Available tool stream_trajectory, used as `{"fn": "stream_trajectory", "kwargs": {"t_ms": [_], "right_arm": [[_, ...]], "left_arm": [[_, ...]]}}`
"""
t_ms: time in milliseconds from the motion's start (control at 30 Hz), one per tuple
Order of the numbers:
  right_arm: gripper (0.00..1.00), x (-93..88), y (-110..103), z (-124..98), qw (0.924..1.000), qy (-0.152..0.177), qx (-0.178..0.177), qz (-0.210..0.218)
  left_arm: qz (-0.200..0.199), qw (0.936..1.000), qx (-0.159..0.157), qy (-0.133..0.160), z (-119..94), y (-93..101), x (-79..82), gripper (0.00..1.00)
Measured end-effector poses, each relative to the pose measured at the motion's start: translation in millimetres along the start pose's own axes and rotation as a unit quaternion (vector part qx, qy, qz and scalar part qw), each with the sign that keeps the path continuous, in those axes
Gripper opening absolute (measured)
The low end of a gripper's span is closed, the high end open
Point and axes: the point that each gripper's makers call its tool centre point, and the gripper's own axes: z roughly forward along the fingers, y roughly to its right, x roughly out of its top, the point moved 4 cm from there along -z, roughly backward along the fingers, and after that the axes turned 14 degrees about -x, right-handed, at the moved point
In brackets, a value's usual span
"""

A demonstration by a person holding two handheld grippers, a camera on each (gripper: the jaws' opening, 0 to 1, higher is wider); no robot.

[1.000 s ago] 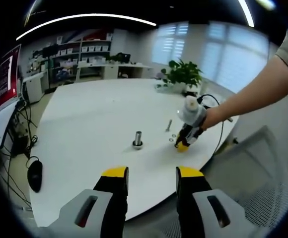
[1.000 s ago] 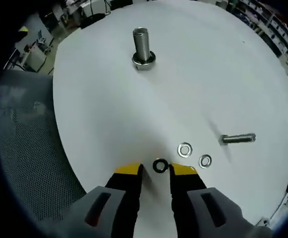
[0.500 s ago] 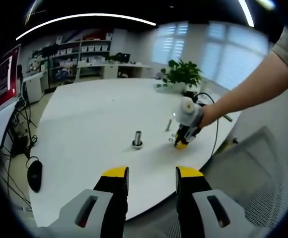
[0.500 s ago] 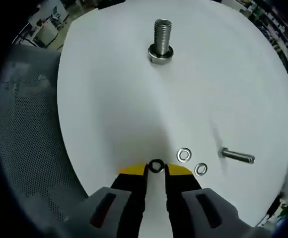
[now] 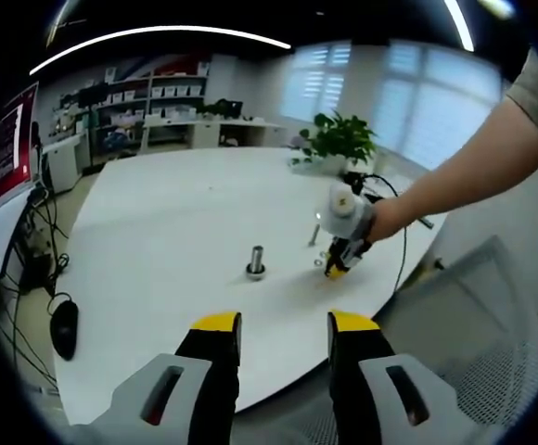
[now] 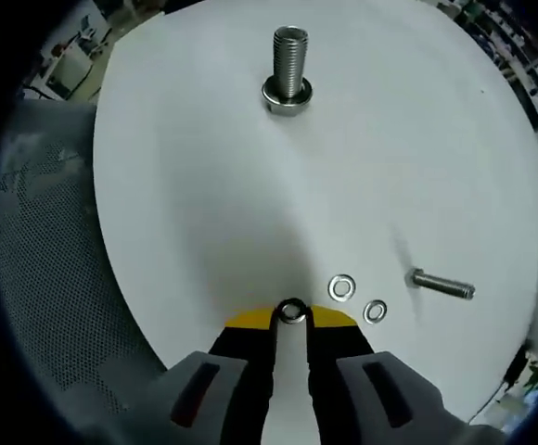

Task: Place the washer onto the threaded stud by aligning its center hole with the stud, sliding it down to the base, and recovering from edge contact or off-axis alignment until the washer reaches the visible bottom stop.

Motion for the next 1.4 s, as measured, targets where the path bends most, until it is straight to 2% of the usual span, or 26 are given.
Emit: {"fn": "stream_trajectory", "kwargs": {"t_ms": [267, 367, 467, 533, 667, 867, 1167, 1400], "right_arm": [[0.13, -2.6, -0.7, -0.7, 0.9995, 0.019, -0.011, 0.021], [0.13, -5.5, 0.7, -1.0, 0.9983, 0.030, -0.013, 0.048], [0.13, -8.3, 1.6, -3.3, 0.9977, 0.023, -0.011, 0.063], [0.13, -5.8, 5.3, -8.1, 0.9966, 0.036, -0.015, 0.072], [0.13, -1.2, 21.6, -19.8, 0.9929, 0.058, -0.028, 0.100], [0.13, -6.0, 46.8, -32.5, 0.9892, 0.062, -0.037, 0.127], [0.13, -4.1, 83.9, -42.2, 0.9841, 0.082, -0.073, 0.139], [0.13, 7.8, 94.9, -43.4, 0.9817, 0.089, -0.082, 0.147]], "left_arm": [[0.000, 1.0000, 0.002, 0.001, -0.4, -0.5, -0.3, 0.35], [0.003, 1.0000, 0.004, 0.000, -0.7, -0.5, -0.3, 0.34], [0.003, 1.0000, 0.004, -0.001, -0.6, -0.6, -0.4, 0.34], [0.004, 1.0000, 0.004, -0.003, -0.4, -0.3, -0.9, 0.34], [0.006, 1.0000, 0.005, 0.002, -1.3, -0.7, 0.6, 0.34], [0.007, 1.0000, 0.005, -0.001, -1.0, -0.6, 0.1, 0.34], [0.008, 0.9999, 0.009, -0.006, -1.2, -1.9, -0.8, 0.34], [0.008, 0.9999, 0.008, -0.008, -0.5, -1.6, -1.0, 0.34]]}}
